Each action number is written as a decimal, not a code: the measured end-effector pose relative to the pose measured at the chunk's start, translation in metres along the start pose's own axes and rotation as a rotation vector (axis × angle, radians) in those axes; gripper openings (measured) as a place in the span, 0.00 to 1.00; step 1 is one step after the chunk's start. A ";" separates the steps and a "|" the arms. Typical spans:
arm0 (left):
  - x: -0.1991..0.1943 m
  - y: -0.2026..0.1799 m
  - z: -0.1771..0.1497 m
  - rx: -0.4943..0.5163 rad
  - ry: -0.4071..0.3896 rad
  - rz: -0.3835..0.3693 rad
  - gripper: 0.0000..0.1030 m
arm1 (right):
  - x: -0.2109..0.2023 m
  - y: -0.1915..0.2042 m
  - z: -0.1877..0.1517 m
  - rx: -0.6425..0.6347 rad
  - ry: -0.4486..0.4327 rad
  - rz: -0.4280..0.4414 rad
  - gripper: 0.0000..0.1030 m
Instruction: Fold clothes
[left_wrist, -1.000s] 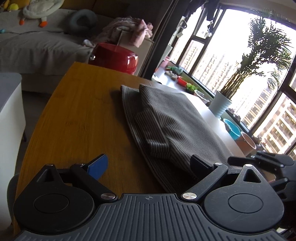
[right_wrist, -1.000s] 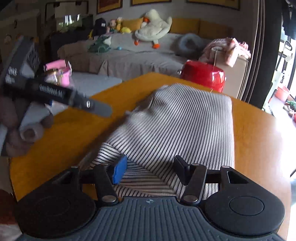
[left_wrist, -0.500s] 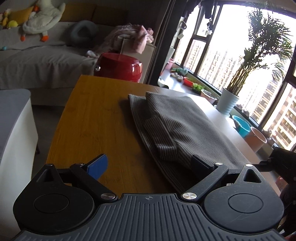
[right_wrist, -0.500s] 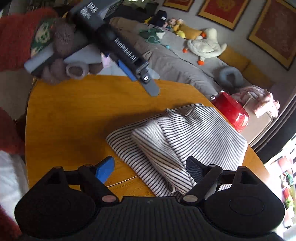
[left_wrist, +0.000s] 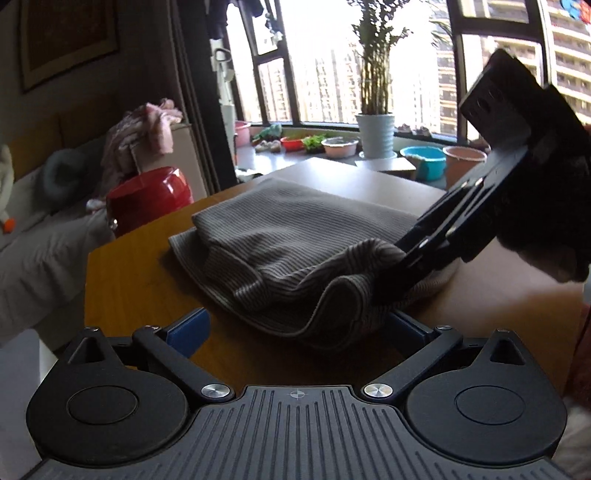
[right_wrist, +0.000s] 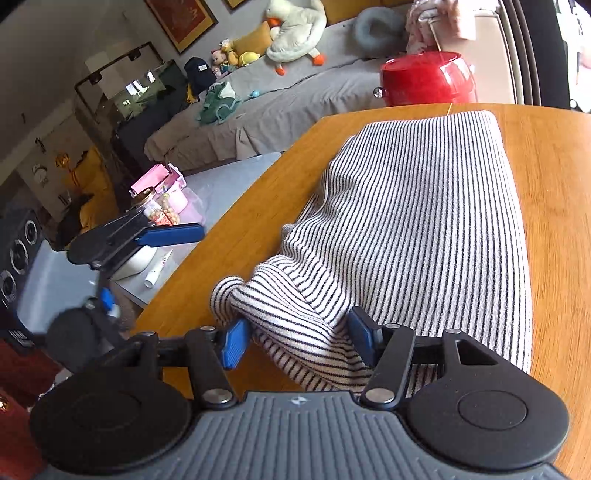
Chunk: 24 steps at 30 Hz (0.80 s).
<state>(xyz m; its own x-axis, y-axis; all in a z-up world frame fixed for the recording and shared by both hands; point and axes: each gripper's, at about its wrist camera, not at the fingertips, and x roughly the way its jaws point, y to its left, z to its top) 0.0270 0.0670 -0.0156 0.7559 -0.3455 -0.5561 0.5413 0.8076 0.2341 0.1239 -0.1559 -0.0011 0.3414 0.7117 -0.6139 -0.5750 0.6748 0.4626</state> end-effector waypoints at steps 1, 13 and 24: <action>0.009 -0.008 0.001 0.073 -0.002 0.018 1.00 | 0.000 -0.004 0.002 0.018 0.002 0.010 0.57; 0.072 -0.023 0.007 0.220 -0.039 -0.136 0.60 | -0.037 0.028 -0.008 -0.339 -0.139 -0.179 0.78; 0.103 0.070 0.014 -0.528 0.076 -0.396 0.58 | 0.011 0.061 -0.054 -0.922 -0.209 -0.600 0.81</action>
<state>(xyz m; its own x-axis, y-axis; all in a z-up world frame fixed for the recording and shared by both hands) 0.1479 0.0811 -0.0456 0.4987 -0.6452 -0.5789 0.5050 0.7590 -0.4109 0.0520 -0.1173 -0.0143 0.8168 0.3966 -0.4189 -0.5767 0.5785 -0.5768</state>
